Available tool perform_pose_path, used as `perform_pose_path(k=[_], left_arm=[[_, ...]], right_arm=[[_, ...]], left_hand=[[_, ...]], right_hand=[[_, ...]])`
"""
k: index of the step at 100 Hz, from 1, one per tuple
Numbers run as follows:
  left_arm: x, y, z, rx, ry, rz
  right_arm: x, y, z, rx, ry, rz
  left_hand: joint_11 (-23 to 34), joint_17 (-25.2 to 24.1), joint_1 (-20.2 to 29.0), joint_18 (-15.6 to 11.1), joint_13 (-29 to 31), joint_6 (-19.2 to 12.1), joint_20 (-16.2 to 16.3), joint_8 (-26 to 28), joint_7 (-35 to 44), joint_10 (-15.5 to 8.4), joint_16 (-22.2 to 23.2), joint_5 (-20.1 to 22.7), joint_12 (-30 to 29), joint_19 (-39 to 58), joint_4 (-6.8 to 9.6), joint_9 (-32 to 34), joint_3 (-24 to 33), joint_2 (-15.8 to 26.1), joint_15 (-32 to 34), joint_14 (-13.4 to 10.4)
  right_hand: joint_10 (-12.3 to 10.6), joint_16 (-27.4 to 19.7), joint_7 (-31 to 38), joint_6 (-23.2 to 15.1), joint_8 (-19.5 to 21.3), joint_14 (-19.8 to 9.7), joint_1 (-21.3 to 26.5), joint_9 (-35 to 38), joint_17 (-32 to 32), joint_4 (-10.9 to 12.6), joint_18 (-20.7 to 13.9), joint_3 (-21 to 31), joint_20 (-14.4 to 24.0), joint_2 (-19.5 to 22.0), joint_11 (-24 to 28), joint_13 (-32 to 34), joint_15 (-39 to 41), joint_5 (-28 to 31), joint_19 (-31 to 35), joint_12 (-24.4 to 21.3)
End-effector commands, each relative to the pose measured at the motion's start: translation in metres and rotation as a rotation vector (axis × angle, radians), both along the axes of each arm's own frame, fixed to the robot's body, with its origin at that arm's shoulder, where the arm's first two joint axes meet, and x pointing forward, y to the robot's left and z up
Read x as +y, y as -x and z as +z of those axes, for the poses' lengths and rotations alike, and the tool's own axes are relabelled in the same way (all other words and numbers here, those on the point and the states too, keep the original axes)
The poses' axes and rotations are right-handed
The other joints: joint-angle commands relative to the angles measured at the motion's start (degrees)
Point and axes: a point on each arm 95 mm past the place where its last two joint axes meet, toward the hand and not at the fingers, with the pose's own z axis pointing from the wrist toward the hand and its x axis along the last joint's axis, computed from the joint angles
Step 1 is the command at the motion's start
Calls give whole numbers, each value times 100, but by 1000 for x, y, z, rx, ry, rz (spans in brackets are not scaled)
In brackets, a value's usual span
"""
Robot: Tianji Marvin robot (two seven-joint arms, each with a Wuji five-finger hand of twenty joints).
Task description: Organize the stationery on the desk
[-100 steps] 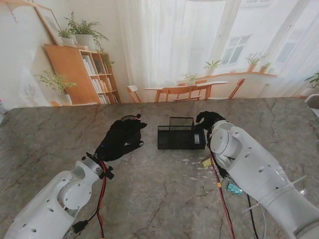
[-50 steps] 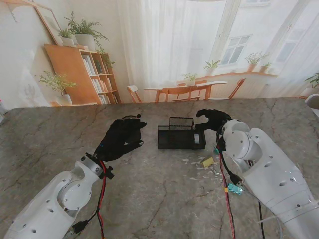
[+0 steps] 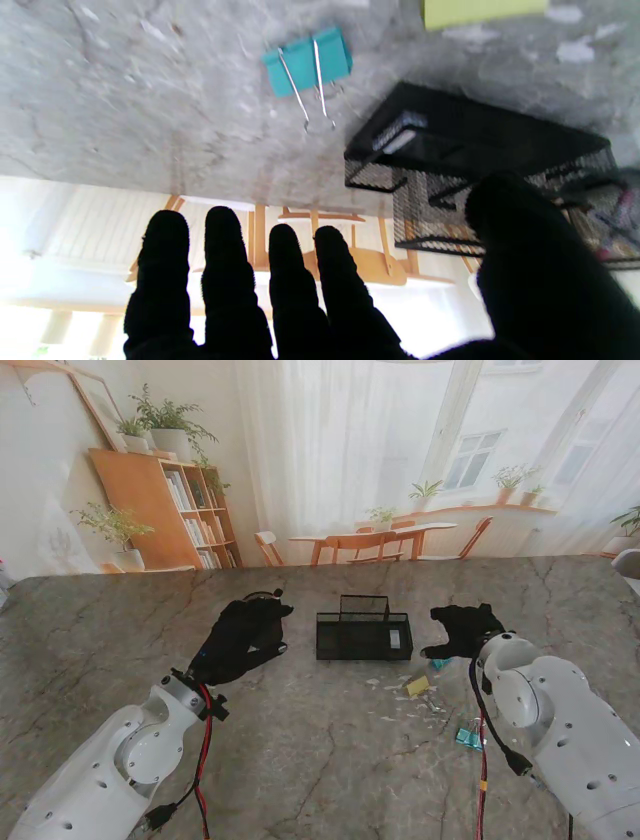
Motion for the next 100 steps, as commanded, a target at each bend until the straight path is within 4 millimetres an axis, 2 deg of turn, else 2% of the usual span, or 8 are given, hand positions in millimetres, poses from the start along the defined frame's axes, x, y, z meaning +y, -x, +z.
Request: perform_pose_path(k=[1, 9, 14, 19, 29, 59, 100], left_arm=[[-2, 2, -1, 1, 10, -5], [-2, 2, -1, 0, 10, -5], [-2, 2, -1, 0, 9, -4], [-2, 2, 0, -1, 9, -4], [-2, 2, 0, 0, 7, -2], [-1, 2, 0, 4, -8, 2], [-4, 0, -1, 17, -21, -4]], right_arm=[[-6, 6, -18, 61, 47, -5], [-6, 9, -28, 99, 78, -13], [-6, 10, -34, 125, 86, -25], [-5, 9, -40, 137, 88, -35], [-4, 6, -49, 151, 101, -50], [-1, -4, -69, 151, 127, -66], [-7, -7, -73, 147, 72, -128]], left_hand=[[5, -66, 196, -154, 71, -6, -52, 96, 30, 29, 45, 75, 32, -8, -690, 67, -153, 415, 36, -81], [5, -68, 191, -154, 74, -8, -51, 96, 32, 31, 46, 79, 32, -7, -691, 69, -157, 411, 37, -86], [5, -67, 196, -153, 76, -8, -50, 96, 33, 23, 46, 81, 32, -5, -690, 69, -153, 415, 37, -85], [7, -68, 188, -152, 78, -9, -49, 97, 33, 30, 46, 83, 33, -5, -692, 74, -157, 410, 38, -82], [5, -69, 201, -155, 78, -8, -50, 97, 34, 21, 46, 83, 32, -7, -690, 70, -151, 420, 38, -84], [2, -79, 187, -155, 67, -9, -55, 96, 29, 22, 44, 74, 30, -22, -689, 66, -152, 426, 33, -79], [5, -76, 186, -156, 72, -11, -39, 95, 31, 24, 45, 81, 30, -36, -691, 71, -157, 415, 35, -78]], right_hand=[[144, 64, 16, 258, 119, 16, -41, -137, 6, -148, -2, -131, -121, 82, 126, -134, 70, -255, 149, 116], [242, 76, -38, 405, 324, 57, -29, -323, 30, -128, 12, -136, -149, 134, 160, -178, 206, -651, 252, 274], [224, 83, 5, 242, 615, 72, -17, -443, 18, -111, 1, -144, -172, 172, 155, -213, 248, -1044, 277, 383], [214, 106, 54, 251, 812, 53, 46, -473, 20, -97, -17, -146, -161, 175, 163, -214, 291, -1177, 310, 460], [216, 183, 2, 297, 900, 31, 133, -489, 56, -74, -49, -141, -139, 175, 209, -171, 452, -1262, 364, 560], [158, 303, 35, 285, 1153, -79, 417, -432, 236, -37, -106, -195, -96, 180, 581, -60, 973, -1138, 645, 914], [186, 250, 77, 77, 1118, -121, 706, -150, 335, 20, -87, -425, -142, 666, 786, 90, 1093, -642, 747, 775]])
